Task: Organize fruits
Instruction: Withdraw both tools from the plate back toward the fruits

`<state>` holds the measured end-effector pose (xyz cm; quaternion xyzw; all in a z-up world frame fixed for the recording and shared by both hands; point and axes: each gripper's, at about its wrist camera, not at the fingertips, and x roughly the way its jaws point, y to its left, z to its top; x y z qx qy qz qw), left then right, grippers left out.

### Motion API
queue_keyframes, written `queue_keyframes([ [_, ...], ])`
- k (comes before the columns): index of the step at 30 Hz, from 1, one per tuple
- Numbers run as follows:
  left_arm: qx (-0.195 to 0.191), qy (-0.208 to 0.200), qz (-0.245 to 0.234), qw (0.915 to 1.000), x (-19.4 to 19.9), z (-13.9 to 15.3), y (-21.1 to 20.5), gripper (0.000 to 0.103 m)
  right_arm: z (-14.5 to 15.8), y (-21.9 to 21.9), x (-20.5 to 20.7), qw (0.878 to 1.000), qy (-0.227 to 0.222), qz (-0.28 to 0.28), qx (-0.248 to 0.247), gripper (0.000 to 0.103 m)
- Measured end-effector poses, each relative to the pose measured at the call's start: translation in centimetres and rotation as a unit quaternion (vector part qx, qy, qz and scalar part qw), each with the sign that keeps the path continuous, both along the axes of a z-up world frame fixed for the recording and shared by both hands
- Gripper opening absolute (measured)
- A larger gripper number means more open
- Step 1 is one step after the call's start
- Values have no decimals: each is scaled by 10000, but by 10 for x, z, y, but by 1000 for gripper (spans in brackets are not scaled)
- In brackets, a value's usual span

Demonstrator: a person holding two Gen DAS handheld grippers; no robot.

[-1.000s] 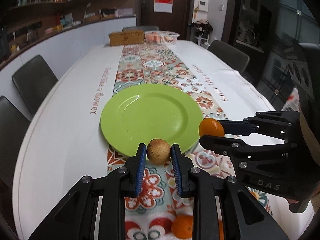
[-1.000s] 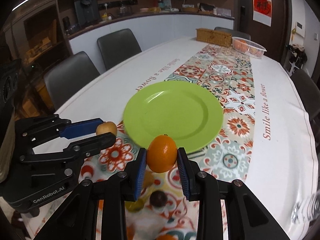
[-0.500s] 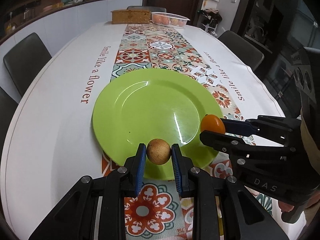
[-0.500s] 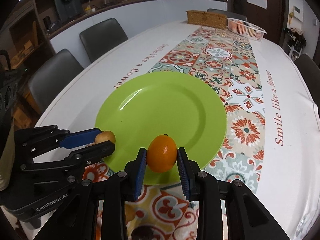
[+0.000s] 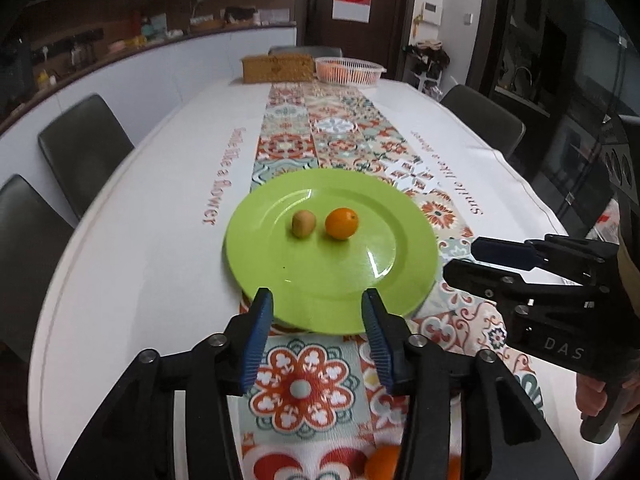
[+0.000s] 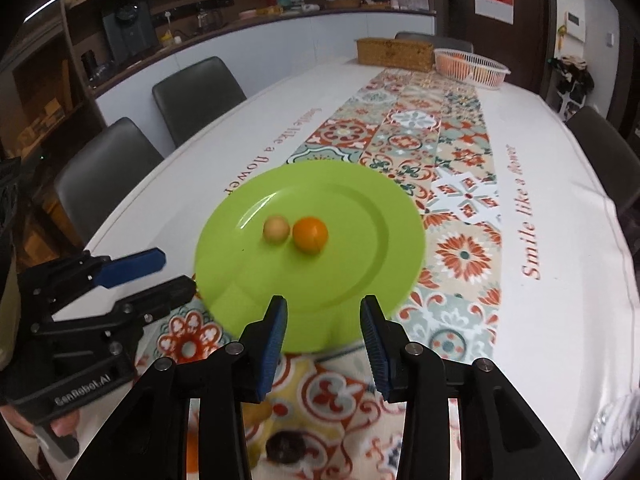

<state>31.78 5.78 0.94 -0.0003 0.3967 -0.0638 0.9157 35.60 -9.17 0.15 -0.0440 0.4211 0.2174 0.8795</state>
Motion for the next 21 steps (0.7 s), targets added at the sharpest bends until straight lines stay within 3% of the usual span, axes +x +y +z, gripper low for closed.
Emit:
queue_keyframes([
  [2, 150, -172, 14, 9997, -14, 9, -4, 50, 6, -3, -10, 9999, -102, 23, 25, 39],
  [6, 385, -540, -2, 9978, -42, 25, -13, 67, 21, -10, -38, 9993, -378, 55, 52, 40],
  [8, 479, -714, 62, 9963, -56, 32, -16, 70, 30, -17, -52, 9986, -521, 16, 113, 49],
  [16, 357, -988, 103, 9944, -105, 47, -22, 85, 52, -34, -104, 9942, -1057, -138, 136, 57],
  [21, 264, -1126, 110, 9932, -136, 53, -29, 89, 57, -43, -134, 9918, -1255, -160, 195, 59],
])
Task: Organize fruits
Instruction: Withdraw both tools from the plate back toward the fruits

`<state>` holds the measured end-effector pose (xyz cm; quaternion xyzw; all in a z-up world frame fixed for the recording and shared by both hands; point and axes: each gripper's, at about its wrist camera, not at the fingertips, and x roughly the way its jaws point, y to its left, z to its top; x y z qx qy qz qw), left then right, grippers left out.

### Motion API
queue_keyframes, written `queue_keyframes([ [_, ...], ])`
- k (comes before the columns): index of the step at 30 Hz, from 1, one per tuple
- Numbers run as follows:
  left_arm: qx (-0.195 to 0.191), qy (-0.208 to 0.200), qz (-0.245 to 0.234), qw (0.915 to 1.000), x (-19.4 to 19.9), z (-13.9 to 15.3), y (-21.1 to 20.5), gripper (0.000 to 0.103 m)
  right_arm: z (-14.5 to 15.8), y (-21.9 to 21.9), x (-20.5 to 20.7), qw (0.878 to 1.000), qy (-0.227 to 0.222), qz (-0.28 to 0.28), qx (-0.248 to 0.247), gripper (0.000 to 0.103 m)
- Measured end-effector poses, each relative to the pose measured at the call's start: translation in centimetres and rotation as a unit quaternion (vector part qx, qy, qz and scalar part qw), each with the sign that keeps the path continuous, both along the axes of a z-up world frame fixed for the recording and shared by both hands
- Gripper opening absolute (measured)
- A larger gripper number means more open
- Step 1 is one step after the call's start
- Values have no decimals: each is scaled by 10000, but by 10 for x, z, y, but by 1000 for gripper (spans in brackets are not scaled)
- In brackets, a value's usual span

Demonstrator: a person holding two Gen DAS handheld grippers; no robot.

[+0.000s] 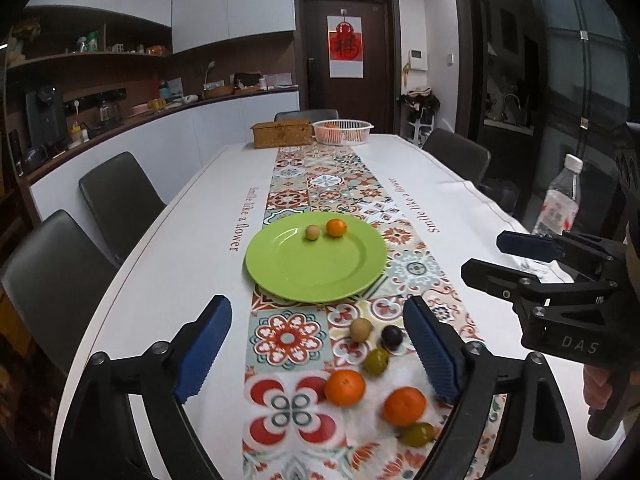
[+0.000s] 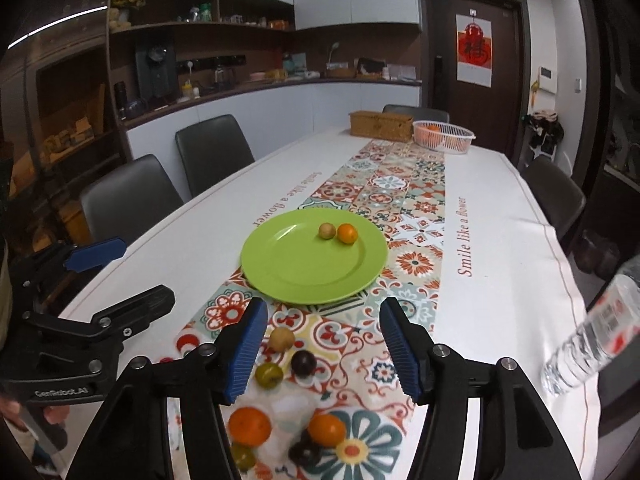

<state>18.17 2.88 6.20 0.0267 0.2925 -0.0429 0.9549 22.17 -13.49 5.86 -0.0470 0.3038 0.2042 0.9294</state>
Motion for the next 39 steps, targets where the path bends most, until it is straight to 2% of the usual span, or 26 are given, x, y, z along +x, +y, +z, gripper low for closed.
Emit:
queue_keyframes([
  [3, -60, -12, 5, 10000, -14, 0, -3, 89, 2, -4, -16, 10000, -65, 25, 33, 59],
  [11, -118, -8, 129, 9998, -44, -5, -14, 90, -2, -13, -53, 9991, -335, 2, -279, 59],
  [19, 17, -103, -22, 9999, -72, -23, -28, 90, -18, -21, -77, 9990, -212, 227, -331, 59],
  [25, 133, -43, -147, 9998, -86, -41, -35, 89, -32, -22, -90, 9971, -233, 428, -578, 59],
  [33, 212, 172, -454, 9986, -89, -60, -50, 80, -51, -24, -97, 9941, -166, 661, -844, 59],
  [39, 130, 542, -628, 9965, -80, -78, -57, 69, -69, -24, -93, 9915, 54, 857, -979, 59],
])
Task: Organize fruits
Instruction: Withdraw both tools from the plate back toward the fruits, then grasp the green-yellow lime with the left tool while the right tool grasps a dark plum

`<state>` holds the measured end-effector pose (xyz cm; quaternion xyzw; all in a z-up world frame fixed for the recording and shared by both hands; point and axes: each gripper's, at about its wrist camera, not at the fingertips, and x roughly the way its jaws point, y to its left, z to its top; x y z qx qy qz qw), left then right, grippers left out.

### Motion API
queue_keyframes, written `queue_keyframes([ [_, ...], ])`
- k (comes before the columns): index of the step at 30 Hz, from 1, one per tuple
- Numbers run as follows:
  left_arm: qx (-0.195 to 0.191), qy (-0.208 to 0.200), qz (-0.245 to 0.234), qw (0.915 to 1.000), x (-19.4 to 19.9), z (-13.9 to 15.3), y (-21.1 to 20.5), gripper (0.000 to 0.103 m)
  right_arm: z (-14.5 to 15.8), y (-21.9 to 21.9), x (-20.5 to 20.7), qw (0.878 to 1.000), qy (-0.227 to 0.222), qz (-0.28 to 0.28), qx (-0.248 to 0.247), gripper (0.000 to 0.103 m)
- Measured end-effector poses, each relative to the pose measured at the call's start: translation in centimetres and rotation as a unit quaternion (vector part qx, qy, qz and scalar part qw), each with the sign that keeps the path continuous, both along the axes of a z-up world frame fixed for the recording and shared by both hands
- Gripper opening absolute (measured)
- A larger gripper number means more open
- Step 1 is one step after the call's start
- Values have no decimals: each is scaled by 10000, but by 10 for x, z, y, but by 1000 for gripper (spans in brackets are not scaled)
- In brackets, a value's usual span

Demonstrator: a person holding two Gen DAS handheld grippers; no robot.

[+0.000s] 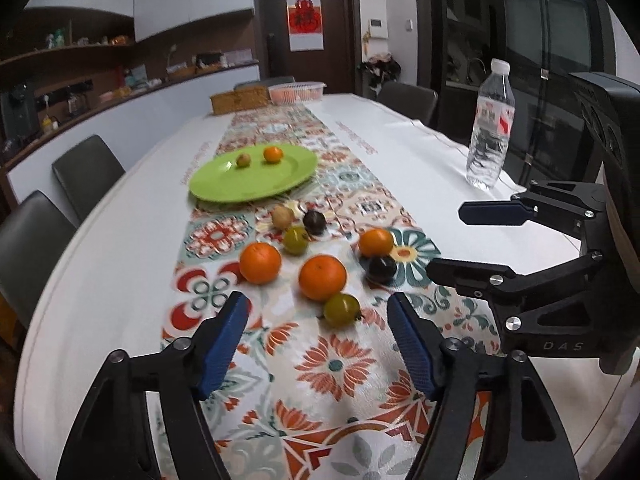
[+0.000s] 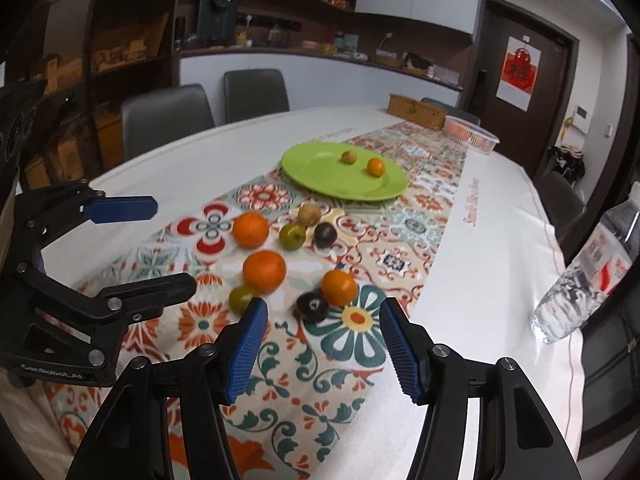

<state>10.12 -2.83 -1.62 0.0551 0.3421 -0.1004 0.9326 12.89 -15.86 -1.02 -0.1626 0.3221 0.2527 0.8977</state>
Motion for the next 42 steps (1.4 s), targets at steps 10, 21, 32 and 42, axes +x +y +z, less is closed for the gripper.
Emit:
queue_keyframes([
  [10, -86, 409, -133, 9990, 16, -23, -2, 58, -25, 5, 21, 9992, 374, 116, -24, 53],
  [21, -179, 627, -340, 9973, 31, -34, -9, 47, -44, 10, 39, 9971, 740, 183, -3, 45],
  [32, -234, 807, -318, 9960, 42, -41, -12, 41, -54, 16, 52, 9955, 920, 220, -13, 40],
  [42, -394, 880, -281, 9949, 44, -40, -8, 30, -57, 20, 59, 9950, 975, 219, 45, 40],
])
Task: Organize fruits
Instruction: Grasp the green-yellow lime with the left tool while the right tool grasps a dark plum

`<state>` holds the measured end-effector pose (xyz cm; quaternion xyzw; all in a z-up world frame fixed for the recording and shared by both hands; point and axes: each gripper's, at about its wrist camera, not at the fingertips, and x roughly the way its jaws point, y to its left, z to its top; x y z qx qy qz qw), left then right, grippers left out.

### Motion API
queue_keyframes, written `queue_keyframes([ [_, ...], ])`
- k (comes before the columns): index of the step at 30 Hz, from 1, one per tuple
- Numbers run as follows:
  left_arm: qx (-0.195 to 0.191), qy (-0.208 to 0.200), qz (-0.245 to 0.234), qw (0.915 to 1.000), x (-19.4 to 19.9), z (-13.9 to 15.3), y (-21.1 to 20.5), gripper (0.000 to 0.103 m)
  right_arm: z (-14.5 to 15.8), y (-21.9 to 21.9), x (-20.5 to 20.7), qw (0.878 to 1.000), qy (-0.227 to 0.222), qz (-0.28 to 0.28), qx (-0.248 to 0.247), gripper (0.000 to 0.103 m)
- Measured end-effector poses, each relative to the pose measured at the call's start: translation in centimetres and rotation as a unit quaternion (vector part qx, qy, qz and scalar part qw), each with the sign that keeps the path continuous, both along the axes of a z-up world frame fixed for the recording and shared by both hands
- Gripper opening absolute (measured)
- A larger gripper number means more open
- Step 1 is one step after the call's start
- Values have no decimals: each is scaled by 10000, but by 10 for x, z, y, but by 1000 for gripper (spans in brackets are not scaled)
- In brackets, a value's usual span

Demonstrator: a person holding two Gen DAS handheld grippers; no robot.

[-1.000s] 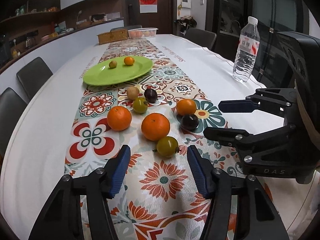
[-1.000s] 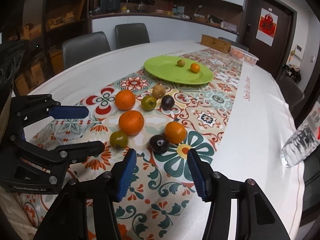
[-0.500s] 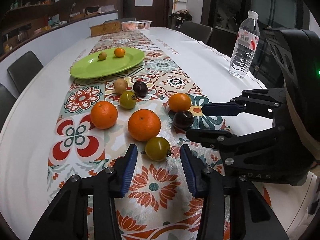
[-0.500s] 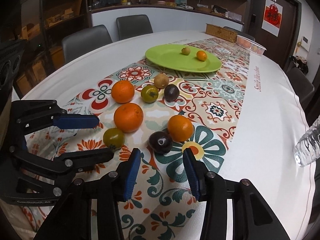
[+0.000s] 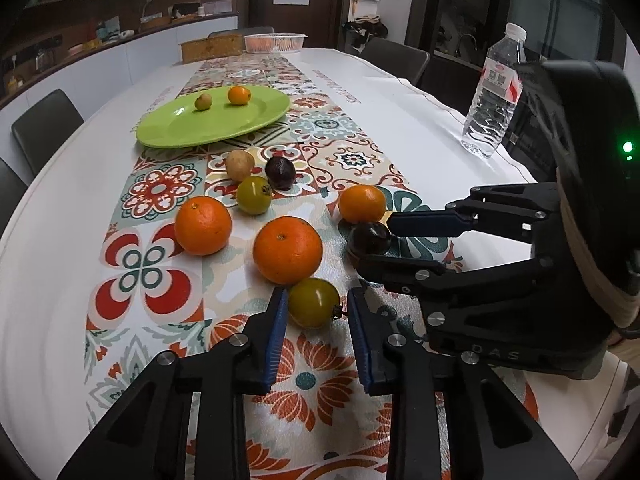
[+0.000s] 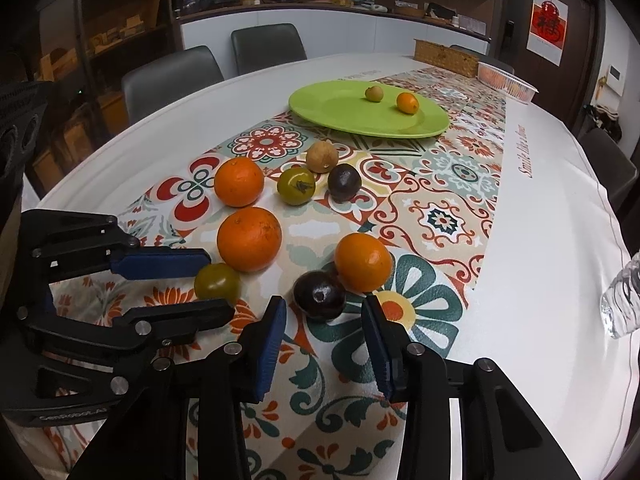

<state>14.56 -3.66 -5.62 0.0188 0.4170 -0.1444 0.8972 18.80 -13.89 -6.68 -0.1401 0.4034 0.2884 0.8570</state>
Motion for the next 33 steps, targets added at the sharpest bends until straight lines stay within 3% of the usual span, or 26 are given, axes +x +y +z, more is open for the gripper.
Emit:
queue_keyframes([
  [6, 12, -44, 133, 9999, -2, 4, 7, 29, -1, 4, 2, 10000, 10, -30, 49, 40],
  [11, 19, -104, 183, 9998, -2, 7, 11, 26, -3, 5, 3, 10000, 42, -66, 36, 30],
  [21, -80, -188, 187, 9996, -5, 12, 14, 13, 10, 3, -3, 9997, -20, -155, 177, 29],
  [25, -202, -174, 158, 9995, -9, 13, 15, 14, 14, 2, -9, 9995, -30, -201, 225, 30],
  [29, -240, -144, 173, 9995, -13, 12, 16, 19, 15, 1, -15, 9994, 4, -234, 265, 30],
  [33, -176, -160, 211, 9995, -15, 11, 17, 40, 16, -2, -21, 9991, 31, -272, 316, 29],
])
